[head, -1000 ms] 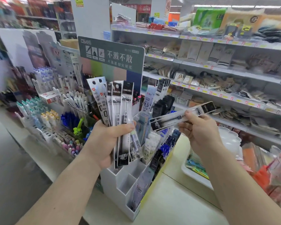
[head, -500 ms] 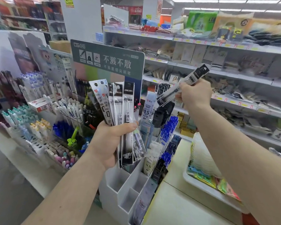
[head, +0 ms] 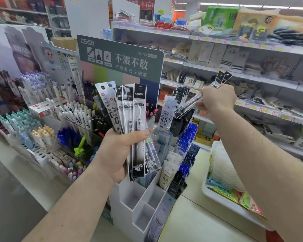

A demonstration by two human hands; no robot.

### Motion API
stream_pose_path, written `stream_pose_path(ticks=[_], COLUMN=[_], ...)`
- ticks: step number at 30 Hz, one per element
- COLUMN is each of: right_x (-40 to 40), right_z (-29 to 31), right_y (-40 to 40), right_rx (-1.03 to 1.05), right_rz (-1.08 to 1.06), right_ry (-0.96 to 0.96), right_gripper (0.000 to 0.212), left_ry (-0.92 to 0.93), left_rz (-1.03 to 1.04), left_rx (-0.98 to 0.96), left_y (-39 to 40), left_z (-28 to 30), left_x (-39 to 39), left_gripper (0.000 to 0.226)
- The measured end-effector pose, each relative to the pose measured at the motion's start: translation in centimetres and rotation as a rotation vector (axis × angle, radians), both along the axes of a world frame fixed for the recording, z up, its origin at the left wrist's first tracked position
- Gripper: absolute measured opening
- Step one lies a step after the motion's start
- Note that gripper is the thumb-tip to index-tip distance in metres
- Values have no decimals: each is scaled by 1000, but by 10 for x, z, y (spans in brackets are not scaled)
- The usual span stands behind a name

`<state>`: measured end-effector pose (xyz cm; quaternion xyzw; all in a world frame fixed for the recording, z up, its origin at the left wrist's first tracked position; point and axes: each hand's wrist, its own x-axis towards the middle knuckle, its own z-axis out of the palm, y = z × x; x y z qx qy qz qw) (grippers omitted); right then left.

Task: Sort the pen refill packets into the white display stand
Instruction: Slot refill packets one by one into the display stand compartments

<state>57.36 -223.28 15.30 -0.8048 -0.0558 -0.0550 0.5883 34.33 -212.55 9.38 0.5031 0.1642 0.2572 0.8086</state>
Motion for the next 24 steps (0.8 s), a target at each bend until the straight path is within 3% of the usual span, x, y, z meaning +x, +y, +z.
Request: stream_pose_path(ticks=[3, 14, 24], right_x=[-2, 11, 15], right_z=[2, -6, -30], right_y=[1, 15, 36], right_rx=[-31, -135, -218], right_rz=[7, 7, 78], right_ry=[-29, -165, -147], right_gripper=[3, 8, 14], left_ry=[6, -7, 9], left_rz=[0, -20, 5], left_rx=[9, 23, 2], left_y=[1, 1, 2], left_z=[-1, -2, -5], left_x=[0, 4, 4], left_gripper=[34, 33, 28])
